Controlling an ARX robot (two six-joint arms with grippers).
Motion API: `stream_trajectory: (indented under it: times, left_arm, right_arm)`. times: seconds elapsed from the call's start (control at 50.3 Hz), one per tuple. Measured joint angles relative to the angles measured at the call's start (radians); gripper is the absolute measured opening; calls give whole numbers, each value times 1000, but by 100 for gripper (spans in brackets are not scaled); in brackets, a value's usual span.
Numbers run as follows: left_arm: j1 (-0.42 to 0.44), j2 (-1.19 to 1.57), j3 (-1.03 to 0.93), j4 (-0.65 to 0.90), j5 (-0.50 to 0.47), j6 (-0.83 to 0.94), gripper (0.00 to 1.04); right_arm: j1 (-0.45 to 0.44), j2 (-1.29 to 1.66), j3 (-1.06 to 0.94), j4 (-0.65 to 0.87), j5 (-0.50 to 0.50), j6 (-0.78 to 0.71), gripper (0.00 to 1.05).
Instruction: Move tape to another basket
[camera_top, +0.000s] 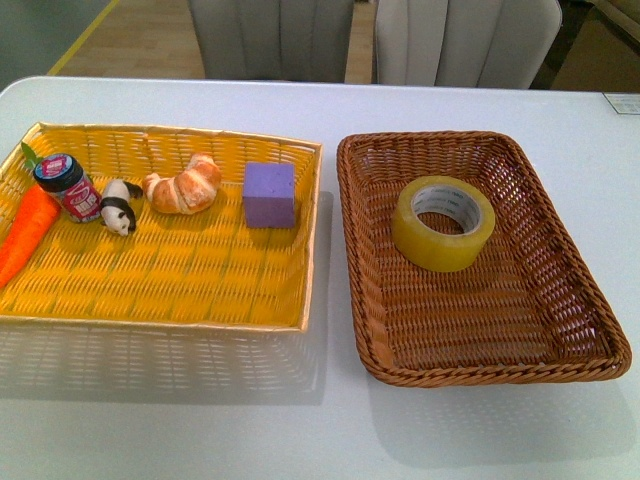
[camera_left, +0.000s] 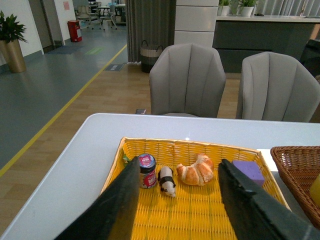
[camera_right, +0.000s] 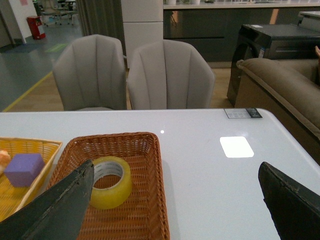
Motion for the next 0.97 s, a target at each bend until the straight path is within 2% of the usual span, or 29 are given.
stream_trajectory:
  times: [0.278,0.974]
  left_arm:
    - [0,0,0,0,0,0,97]
    - [0,0,0,0,0,2,96]
  right_arm:
    - [0,0,0,0,0,0,96]
    - [0,0,0,0,0,0,96]
